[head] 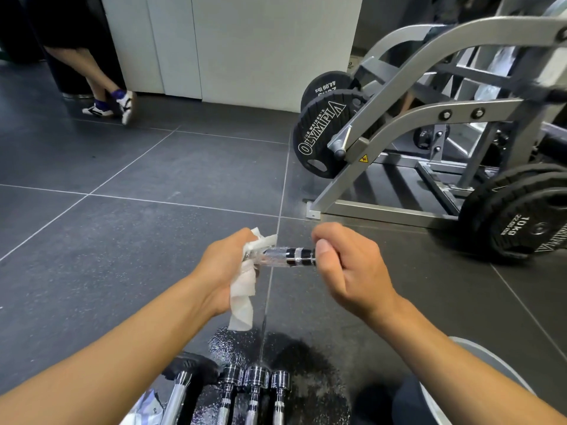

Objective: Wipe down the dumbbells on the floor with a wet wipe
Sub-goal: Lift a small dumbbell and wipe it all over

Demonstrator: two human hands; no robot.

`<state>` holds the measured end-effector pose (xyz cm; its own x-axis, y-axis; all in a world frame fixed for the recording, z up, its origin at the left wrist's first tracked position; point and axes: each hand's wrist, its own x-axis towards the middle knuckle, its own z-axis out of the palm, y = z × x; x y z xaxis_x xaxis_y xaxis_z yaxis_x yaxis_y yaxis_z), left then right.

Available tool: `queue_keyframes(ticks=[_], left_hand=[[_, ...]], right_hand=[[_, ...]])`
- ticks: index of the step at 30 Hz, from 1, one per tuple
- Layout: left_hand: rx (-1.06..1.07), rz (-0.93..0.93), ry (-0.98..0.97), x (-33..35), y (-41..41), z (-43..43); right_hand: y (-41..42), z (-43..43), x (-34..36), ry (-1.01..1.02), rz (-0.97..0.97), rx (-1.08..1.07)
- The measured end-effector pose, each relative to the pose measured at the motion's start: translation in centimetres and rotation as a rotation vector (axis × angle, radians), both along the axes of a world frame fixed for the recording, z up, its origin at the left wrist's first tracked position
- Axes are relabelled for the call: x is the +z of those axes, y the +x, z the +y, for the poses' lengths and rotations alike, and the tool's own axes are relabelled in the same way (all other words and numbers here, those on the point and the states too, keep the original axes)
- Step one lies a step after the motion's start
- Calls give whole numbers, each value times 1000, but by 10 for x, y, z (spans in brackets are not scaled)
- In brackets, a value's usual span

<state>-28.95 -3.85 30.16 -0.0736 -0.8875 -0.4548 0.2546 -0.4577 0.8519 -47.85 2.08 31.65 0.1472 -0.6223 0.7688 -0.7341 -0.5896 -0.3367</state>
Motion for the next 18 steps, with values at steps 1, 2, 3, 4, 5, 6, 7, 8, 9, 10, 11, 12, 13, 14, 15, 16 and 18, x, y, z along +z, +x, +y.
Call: queue_keyframes(ticks=[1, 2, 3, 4, 5, 6, 7, 8, 9, 10, 11, 12, 13, 14, 15, 16, 18], left_hand=[[0, 3, -3, -2, 0, 0], [7, 0, -11, -2, 0, 1], [21, -12, -34, -1, 1, 2], [39, -50, -83, 0, 2, 3], [54, -118, -156, 3, 2, 4], [57, -217, -248, 7, 3, 5], [51, -341, -351, 10, 3, 7], [40, -480, -458, 14, 2, 8], [35, -614, -557, 17, 1, 10], [43, -734, -646, 20, 0, 11], [56, -827, -731, 20, -1, 12], [65, -880, -800, 20, -2, 13], [73, -892, -828, 20, -2, 12], [76, -859, -809, 19, -1, 11], [71, -800, -752, 18, 0, 9], [54, -733, -689, 15, 1, 6], [16, -587, -540, 9, 5, 2]], right_hand=[[0, 1, -1, -46, 61, 20], [2, 2, -1, -32, 44, 19], [4, 1, -3, 46, -35, -7], [8, -1, -4, 166, -152, -55], [12, -3, -4, 323, -305, -111], [14, -7, -5, 511, -510, -157], [15, -12, -7, 714, -772, -185], [16, -15, -9, 928, -1026, -184], [15, -16, -13, 1113, -1204, -166], [14, -16, -18, 1258, -1264, -151], [12, -14, -22, 1363, -1251, -134], [12, -11, -25, 1428, -1226, -111], [11, -10, -27, 1453, -1212, -96], [11, -9, -27, 1439, -1206, -93], [12, -9, -25, 1396, -1204, -105], [13, -9, -20, 1334, -1188, -128], [15, -10, -13, 1166, -1093, -164]])
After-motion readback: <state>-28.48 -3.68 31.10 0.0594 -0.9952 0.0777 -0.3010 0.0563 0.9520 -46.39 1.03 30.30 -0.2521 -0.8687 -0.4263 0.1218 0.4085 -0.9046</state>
